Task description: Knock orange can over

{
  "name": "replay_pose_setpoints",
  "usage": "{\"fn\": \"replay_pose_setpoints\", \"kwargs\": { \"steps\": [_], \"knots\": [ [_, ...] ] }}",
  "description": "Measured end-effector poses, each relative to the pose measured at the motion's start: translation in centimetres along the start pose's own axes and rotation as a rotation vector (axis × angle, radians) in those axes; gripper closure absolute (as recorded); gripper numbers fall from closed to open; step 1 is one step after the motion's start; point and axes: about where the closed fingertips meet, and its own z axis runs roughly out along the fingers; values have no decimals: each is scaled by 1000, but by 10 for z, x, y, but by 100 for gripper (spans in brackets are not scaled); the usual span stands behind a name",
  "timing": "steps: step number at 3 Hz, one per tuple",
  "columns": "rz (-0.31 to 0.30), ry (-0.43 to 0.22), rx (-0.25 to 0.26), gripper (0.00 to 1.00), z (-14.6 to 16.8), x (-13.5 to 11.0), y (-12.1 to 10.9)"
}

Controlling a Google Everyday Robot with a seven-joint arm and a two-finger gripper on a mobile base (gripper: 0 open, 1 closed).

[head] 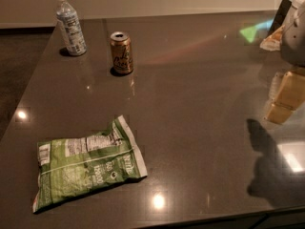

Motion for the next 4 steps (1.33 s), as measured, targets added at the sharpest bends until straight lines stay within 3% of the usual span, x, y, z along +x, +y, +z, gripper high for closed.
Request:
{"fn": "replay_pose_setpoints", "kwargs": {
  "steps": [2,3,4],
  "knots": [
    [33,-25,43,0,4,-12,-14],
    [104,-61,93,0,22,-33,-47],
    [219,-129,137,0,47,-60,-87]
  ]
}}
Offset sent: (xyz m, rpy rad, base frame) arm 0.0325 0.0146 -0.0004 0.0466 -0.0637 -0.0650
